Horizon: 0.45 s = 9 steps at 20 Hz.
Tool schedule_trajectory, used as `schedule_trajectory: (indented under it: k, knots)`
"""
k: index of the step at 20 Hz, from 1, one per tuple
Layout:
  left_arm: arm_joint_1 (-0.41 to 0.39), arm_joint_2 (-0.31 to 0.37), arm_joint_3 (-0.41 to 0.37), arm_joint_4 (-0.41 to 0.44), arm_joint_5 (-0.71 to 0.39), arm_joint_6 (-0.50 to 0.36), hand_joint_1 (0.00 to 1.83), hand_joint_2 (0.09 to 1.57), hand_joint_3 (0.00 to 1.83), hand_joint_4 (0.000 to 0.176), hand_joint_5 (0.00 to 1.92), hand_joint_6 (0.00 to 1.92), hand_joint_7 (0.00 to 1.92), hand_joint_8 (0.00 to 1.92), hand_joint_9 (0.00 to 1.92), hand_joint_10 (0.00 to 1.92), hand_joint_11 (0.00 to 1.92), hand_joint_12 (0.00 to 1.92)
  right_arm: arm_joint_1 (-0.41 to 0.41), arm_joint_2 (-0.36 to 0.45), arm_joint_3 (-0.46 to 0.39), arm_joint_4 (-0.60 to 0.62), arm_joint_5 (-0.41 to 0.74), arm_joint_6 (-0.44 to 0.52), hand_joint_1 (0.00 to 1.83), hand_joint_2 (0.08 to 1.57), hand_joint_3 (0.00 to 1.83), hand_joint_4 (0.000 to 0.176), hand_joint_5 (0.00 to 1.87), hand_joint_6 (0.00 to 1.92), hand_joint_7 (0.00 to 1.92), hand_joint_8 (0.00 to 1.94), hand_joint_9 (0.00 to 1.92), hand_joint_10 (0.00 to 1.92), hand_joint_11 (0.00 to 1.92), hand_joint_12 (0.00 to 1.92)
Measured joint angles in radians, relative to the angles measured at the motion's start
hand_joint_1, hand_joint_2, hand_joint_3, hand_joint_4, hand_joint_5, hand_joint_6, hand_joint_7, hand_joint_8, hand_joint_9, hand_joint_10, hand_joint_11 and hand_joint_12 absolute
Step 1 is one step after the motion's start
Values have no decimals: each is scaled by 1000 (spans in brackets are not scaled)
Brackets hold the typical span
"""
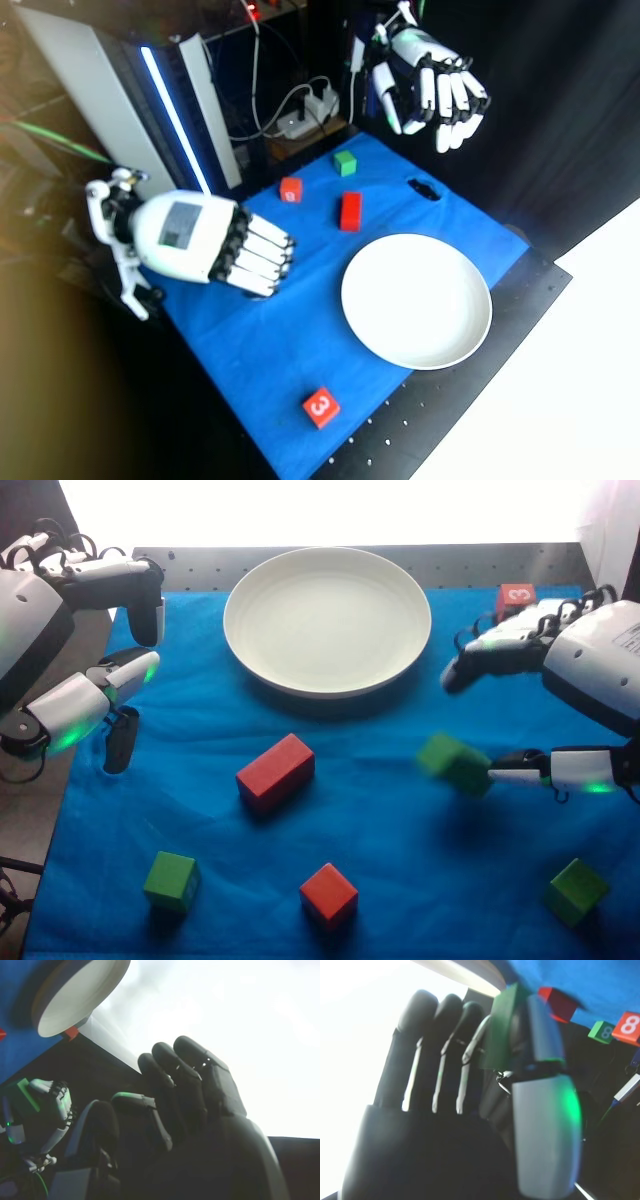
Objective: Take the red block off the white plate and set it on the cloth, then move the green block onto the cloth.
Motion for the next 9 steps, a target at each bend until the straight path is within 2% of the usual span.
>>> schedule_trajectory:
  k: [2,6,8,9]
  knots:
    - [0,0,0,-3,0,0,755,1350,0,176,549,1606,687,176,454,676,131,1338,0,4,0,0,-3,0,930,885,0,0,492,287,480,259,274,818,78,1632]
    - [1,0,-2,-2,-3,0,762,1346,0,176,556,1596,694,191,455,701,144,1336,-7,11,-2,0,-23,0,942,881,0,0,509,242,523,155,222,814,0,1635]
    - [5,0,-3,-9,-11,0,758,1348,0,176,553,1601,695,212,452,738,154,1338,-15,18,-5,1,-45,-1,959,915,0,0,495,319,547,163,196,968,0,1772]
    - [9,0,-4,-10,-20,0,760,1346,0,176,555,1598,698,216,466,737,174,1321,-23,24,-9,8,-69,0,989,926,0,0,441,494,547,242,187,1065,0,1826]
